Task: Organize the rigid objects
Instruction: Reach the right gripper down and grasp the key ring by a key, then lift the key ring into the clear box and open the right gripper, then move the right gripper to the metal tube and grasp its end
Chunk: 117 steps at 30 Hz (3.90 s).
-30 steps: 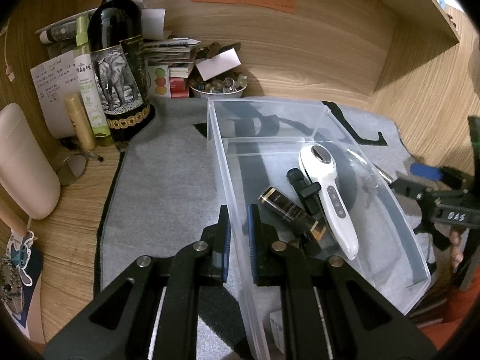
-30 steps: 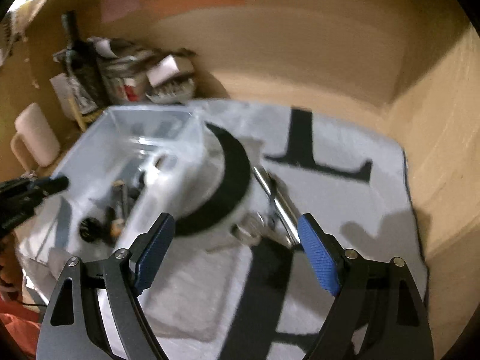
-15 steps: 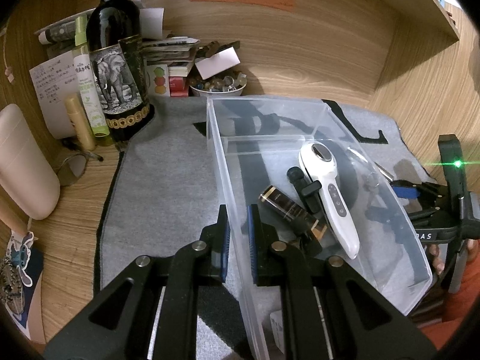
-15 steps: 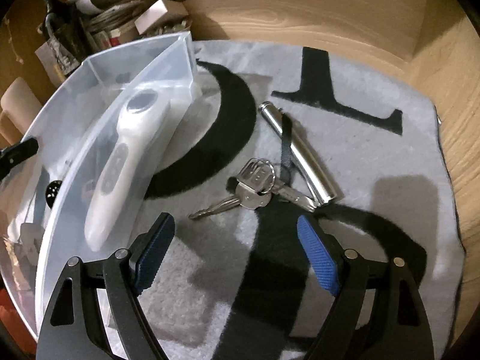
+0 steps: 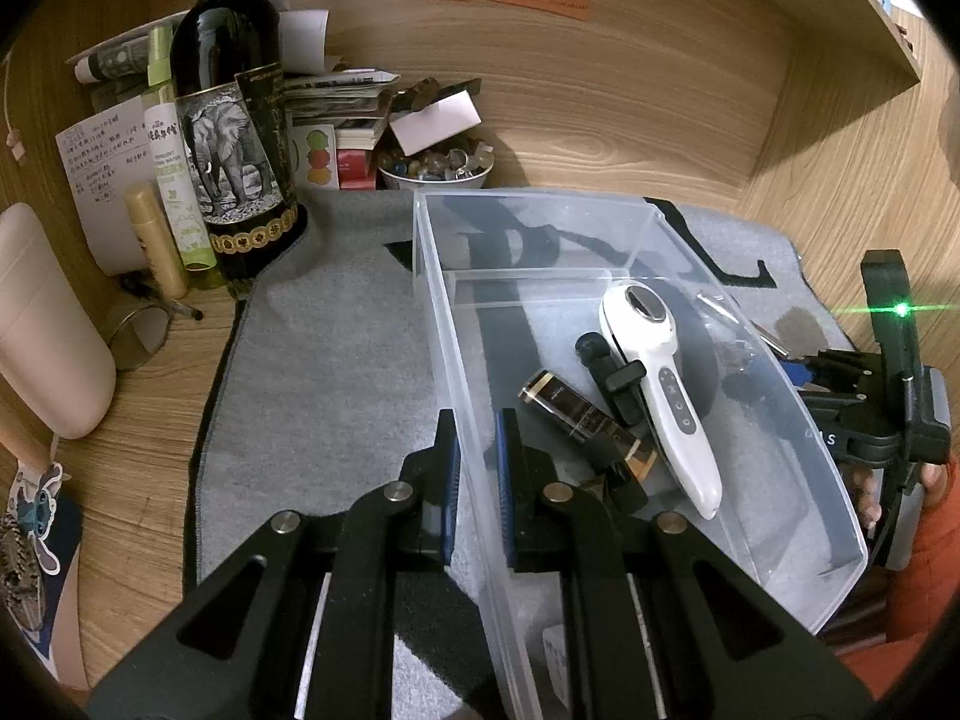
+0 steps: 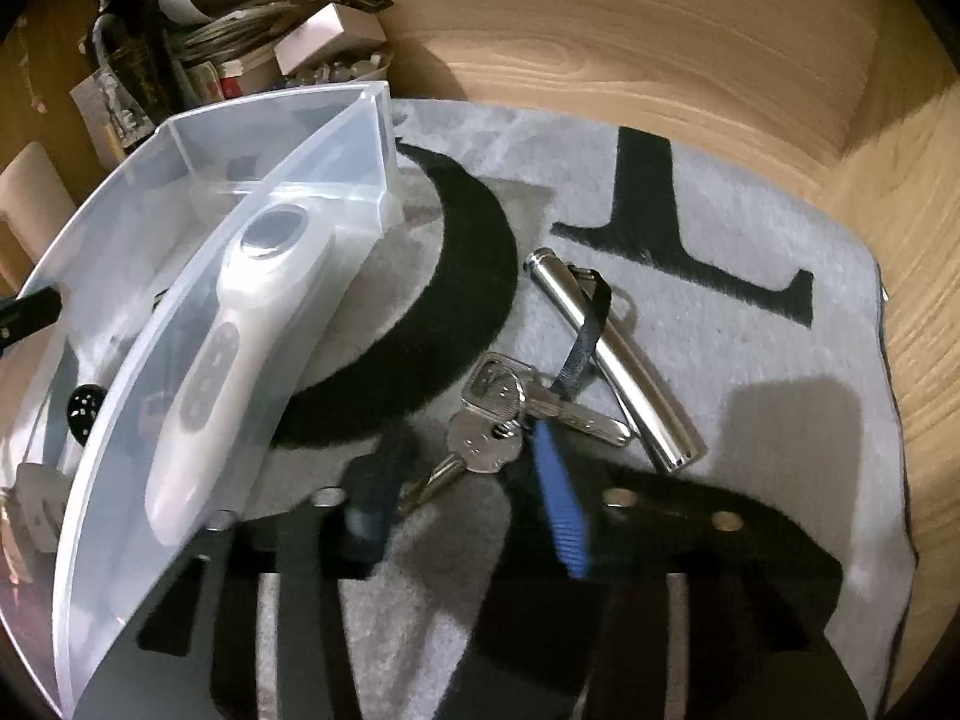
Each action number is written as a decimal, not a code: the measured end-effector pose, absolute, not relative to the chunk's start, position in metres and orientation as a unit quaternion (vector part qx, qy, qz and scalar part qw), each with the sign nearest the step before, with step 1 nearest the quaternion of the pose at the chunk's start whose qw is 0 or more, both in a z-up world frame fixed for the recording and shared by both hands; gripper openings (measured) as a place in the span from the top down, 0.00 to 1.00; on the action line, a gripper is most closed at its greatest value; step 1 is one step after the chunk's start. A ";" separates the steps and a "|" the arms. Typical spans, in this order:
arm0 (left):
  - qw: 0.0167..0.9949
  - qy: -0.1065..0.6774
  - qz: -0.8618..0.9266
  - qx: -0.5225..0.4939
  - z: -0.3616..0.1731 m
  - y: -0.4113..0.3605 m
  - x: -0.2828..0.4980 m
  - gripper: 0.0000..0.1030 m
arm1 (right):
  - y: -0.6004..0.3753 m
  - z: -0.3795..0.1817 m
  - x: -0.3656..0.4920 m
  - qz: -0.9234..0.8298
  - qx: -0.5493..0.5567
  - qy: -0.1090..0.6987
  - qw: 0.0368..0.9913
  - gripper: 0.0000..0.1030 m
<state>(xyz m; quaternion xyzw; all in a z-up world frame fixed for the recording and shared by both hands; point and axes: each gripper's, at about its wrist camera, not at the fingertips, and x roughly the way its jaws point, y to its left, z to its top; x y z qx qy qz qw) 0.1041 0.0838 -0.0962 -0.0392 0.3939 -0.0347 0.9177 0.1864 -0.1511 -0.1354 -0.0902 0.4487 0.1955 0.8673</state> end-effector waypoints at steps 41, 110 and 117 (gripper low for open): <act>0.919 0.391 -0.033 -0.039 -0.093 0.083 0.104 0.90 | -0.102 -0.016 0.129 0.284 -0.112 0.258 0.917 0.78; 0.917 0.396 -0.029 -0.042 -0.093 0.082 0.105 0.90 | -0.174 -0.128 0.229 0.164 -0.078 0.457 0.871 0.86; 0.917 0.396 -0.029 -0.042 -0.093 0.083 0.105 0.90 | -0.171 -0.109 0.206 0.174 -0.080 0.425 0.885 0.86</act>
